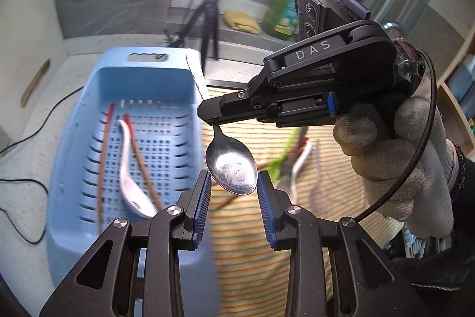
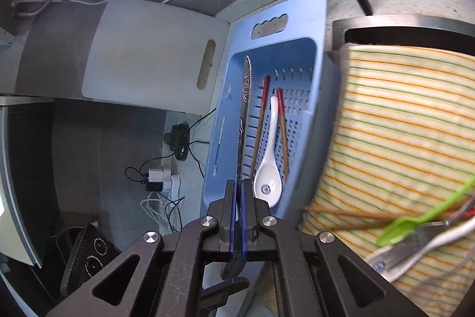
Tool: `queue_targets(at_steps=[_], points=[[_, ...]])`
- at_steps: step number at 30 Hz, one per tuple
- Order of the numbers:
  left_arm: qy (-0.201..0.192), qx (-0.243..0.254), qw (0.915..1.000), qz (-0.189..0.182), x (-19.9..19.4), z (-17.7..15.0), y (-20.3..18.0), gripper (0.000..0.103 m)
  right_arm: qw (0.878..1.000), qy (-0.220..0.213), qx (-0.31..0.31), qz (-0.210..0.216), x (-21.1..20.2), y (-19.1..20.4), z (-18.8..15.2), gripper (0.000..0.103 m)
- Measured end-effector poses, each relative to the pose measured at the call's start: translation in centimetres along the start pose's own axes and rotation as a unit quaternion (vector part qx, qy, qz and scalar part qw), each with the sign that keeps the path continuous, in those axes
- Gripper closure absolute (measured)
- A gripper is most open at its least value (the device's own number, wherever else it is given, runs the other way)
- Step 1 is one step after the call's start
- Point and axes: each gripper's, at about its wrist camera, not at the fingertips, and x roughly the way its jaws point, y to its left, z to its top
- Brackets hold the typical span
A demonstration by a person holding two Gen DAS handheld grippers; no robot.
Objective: Organize utensils
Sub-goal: 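Carry the metal spoon into the blue basket and open the right gripper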
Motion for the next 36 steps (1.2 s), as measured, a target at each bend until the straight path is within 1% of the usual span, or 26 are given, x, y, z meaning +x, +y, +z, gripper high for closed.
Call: queue_targets(at_steps=[6,10,15,19,22,25,28,33,36], points=[[0.02,-0.025,0.9995,-0.008,1.4,0.5,4.0,0.073,0.999,0.007,0.009,-0.032,3.6,0.0,2.2,0.1],[0.036,-0.032,0.9988,-0.009,2.4,0.6,5.6,0.073,0.998,0.013,0.01,-0.058,5.5,-0.2,3.2,0.1],[0.052,-0.036,0.9979,-0.009,3.8,0.8,6.8,0.074,0.996,0.012,0.012,-0.085,6.6,-0.5,4.1,0.1],[0.057,-0.034,0.9978,-0.005,4.6,1.0,7.2,0.074,0.994,0.009,0.001,-0.11,6.8,-0.2,4.2,0.097],[0.06,-0.039,0.9974,-0.006,5.0,1.2,7.7,0.074,0.993,0.006,0.001,-0.119,6.8,-0.1,4.2,0.097],[0.064,-0.039,0.9972,0.002,5.4,1.3,7.9,0.074,0.992,0.001,0.003,-0.127,6.6,-0.1,4.3,0.097],[0.066,-0.047,0.9967,0.008,5.6,1.3,8.2,0.074,0.992,-0.004,0.003,-0.123,6.0,0.0,4.2,0.097],[0.062,-0.044,0.997,0.015,4.9,1.1,7.7,0.074,0.992,-0.011,-0.01,-0.122,5.0,0.5,3.7,0.097],[0.059,-0.043,0.9972,0.017,4.4,1.0,7.4,0.074,0.993,-0.014,-0.013,-0.117,4.2,0.7,3.4,0.092]])
